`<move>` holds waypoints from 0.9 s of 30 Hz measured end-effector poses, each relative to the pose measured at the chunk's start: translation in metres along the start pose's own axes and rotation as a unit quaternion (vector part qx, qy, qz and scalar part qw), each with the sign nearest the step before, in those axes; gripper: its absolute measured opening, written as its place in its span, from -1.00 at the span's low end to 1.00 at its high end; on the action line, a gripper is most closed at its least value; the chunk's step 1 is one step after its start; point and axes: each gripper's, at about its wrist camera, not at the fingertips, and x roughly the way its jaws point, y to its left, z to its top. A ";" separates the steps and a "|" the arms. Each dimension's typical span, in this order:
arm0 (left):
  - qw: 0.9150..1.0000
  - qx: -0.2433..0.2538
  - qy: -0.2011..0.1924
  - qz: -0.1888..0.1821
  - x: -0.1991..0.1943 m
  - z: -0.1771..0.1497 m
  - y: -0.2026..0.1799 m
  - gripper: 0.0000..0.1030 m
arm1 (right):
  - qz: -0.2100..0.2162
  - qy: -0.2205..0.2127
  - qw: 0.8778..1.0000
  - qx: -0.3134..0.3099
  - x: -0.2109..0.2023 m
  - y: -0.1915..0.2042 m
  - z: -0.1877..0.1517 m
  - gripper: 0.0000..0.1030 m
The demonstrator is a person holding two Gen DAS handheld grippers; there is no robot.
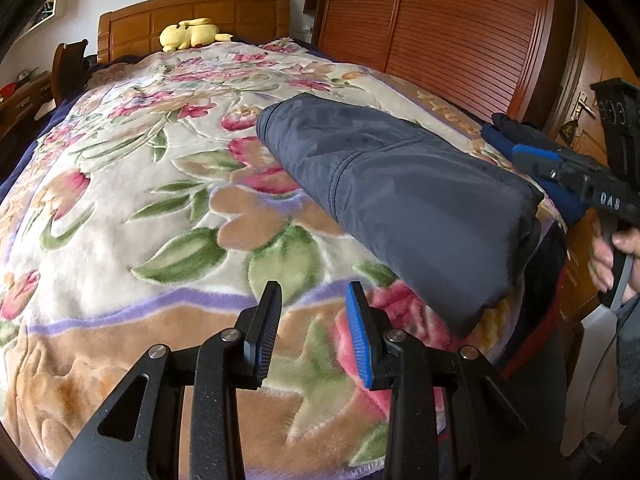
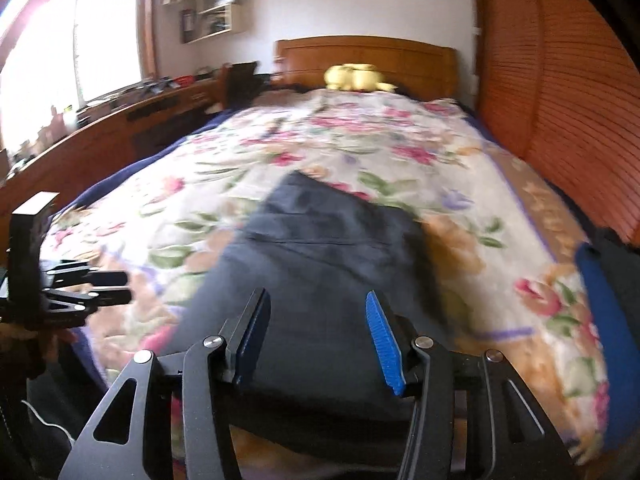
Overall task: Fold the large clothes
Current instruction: 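Grasp the folded jacket end with the left gripper while the right gripper grasps the other end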
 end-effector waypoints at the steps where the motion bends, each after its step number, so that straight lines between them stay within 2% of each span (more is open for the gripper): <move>1: 1.000 0.000 0.000 0.001 0.000 0.000 0.000 -0.34 | 0.013 0.004 1.000 -0.003 0.007 0.007 -0.001 0.00; 5: 1.000 -0.001 -0.001 0.004 -0.001 0.000 0.006 -0.34 | 0.034 0.029 0.999 -0.021 0.035 0.026 -0.010 0.00; 9: 1.000 -0.007 0.001 0.006 0.003 -0.001 0.010 -0.34 | 0.049 0.033 0.998 -0.006 0.055 0.022 -0.029 0.00; 12: 1.000 -0.007 0.006 0.004 0.009 0.001 0.009 -0.34 | 0.049 0.024 0.999 0.000 0.060 0.017 -0.041 0.00; 17: 1.000 0.017 0.005 0.002 0.023 0.021 0.005 -0.34 | 0.046 0.034 0.998 0.001 0.052 0.019 -0.030 0.00; 20: 1.000 0.031 0.003 -0.001 0.041 0.045 0.005 -0.34 | 0.035 0.030 0.999 0.000 0.041 0.021 -0.024 0.00; 24: 0.999 0.046 0.003 -0.002 0.067 0.076 0.001 -0.34 | -0.022 0.023 1.000 -0.002 0.022 0.002 -0.023 0.01; 27: 0.999 0.055 0.002 0.002 0.089 0.097 -0.002 -0.34 | -0.049 0.037 0.998 0.007 0.023 -0.020 -0.028 0.01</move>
